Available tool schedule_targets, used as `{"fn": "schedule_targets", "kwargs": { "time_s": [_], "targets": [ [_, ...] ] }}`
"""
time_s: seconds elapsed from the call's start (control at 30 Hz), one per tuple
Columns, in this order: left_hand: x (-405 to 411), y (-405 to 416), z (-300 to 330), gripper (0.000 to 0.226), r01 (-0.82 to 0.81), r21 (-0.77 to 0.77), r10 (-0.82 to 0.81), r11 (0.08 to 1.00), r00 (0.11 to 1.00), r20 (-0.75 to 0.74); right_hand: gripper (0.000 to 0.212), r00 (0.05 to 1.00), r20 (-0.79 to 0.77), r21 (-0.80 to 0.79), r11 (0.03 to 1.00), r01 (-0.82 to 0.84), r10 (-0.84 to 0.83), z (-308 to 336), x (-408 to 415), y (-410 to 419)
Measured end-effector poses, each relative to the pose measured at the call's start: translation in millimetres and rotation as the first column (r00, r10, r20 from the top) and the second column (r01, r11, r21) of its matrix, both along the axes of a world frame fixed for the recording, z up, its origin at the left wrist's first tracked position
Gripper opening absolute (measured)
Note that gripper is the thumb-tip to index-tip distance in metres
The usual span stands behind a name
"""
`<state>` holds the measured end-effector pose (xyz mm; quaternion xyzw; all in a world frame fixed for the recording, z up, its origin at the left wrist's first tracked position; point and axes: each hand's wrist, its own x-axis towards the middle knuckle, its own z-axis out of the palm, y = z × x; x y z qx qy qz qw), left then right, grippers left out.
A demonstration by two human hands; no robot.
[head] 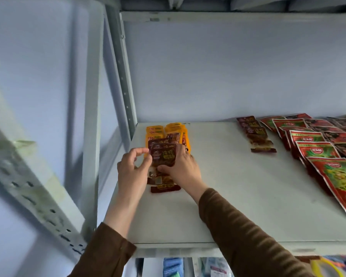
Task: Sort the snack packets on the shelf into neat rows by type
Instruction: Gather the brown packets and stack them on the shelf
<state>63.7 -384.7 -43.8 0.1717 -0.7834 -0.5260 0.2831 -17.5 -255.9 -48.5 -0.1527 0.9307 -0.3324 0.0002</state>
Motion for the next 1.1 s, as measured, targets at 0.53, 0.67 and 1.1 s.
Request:
{"fn": "schedule_targets", "kwargs": {
  "time_s": [0.53,0.67,1.1],
  "targets": [
    [-18.6,17.0,15.9,0.023,0.208,0.491,-0.142,0.846,0.975,-0.169,0.061,0.937,-0.013,-0.764,0.602,-0.234,0.348,28.5,1.1,11.6],
    [-12.2,-3.3,9.7,0.023,0.079,0.481,0.045,0.873,0.969,-0.242,0.026,0.998,-0.049,-0.516,0.855,-0.052,0.031,34.0,-18.4,16.4],
    [-4.9,-12.5,-1.2,0.026,-0.01,0.493,0.1,0.87,0.982,-0.158,0.078,1.0,0.03,-0.001,1.0,-0.008,0.008,6.7,-16.8,-10.9]
  ]
}}
